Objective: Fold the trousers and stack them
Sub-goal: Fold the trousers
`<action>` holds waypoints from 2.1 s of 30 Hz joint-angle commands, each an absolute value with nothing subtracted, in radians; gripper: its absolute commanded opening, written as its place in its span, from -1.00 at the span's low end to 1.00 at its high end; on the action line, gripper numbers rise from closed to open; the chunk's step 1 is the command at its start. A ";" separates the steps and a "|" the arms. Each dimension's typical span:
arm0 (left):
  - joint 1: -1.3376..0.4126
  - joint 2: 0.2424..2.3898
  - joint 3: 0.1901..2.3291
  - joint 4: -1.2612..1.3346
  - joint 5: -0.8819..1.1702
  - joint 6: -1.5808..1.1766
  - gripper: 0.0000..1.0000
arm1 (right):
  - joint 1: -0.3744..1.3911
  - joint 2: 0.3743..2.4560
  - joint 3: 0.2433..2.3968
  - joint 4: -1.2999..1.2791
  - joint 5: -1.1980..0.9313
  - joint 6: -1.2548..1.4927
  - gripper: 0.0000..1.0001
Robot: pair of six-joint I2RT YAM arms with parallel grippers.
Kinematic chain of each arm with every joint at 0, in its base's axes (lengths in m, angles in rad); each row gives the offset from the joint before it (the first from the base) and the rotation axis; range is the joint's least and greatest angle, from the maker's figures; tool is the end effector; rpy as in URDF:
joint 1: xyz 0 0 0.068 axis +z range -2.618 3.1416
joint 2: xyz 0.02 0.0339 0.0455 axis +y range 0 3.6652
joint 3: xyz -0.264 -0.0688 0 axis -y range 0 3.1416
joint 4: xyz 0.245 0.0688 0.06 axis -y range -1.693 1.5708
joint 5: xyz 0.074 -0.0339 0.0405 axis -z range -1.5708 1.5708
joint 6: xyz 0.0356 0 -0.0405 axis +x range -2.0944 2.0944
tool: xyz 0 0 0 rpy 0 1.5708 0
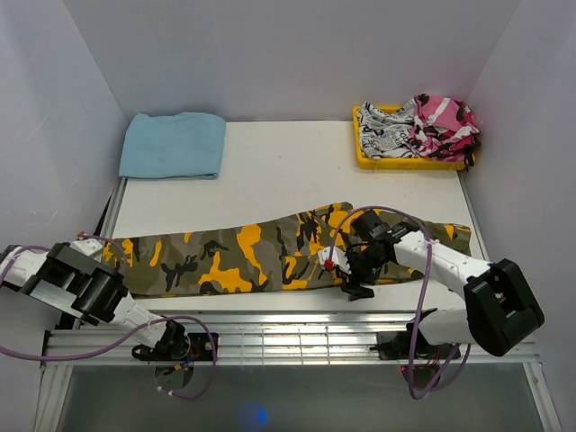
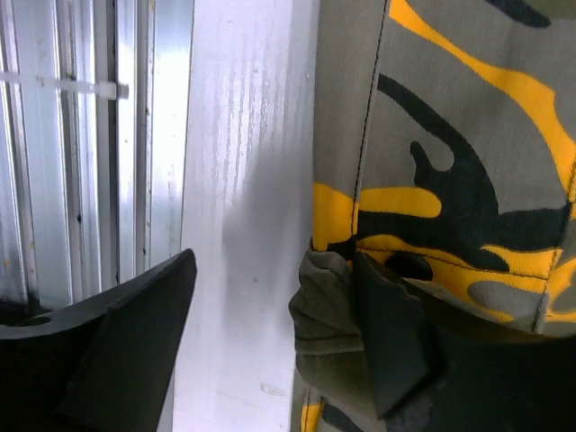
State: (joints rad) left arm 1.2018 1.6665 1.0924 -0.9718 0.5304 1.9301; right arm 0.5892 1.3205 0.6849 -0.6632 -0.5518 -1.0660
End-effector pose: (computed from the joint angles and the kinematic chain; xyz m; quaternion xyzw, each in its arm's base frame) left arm 0.1200 0.2604 0.1889 0.3467 0.9005 0.0107 0.2621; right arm 0.1687 0.1352 0.1716 -0.7269 0.6178 0.2315 0.1905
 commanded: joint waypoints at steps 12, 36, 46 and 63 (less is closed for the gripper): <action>0.967 1.489 1.203 -1.211 0.640 1.714 0.40 | 0.534 1.311 0.923 -0.795 -0.480 -0.882 0.34; 0.467 1.833 1.485 -0.922 0.564 1.011 0.25 | 0.381 1.528 1.195 -0.676 -0.494 -0.606 0.50; 0.040 1.398 1.128 -0.580 0.603 0.755 0.96 | -0.303 1.328 1.192 -0.885 -0.439 -0.617 0.86; -0.046 1.575 0.948 -0.500 0.724 0.525 0.96 | -0.652 1.509 1.019 -0.664 -0.463 -0.337 0.65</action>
State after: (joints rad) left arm -0.0418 1.5730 0.9501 -0.4950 0.7471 0.5323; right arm -0.6525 1.5063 1.0386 -0.7723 -0.4294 -0.4091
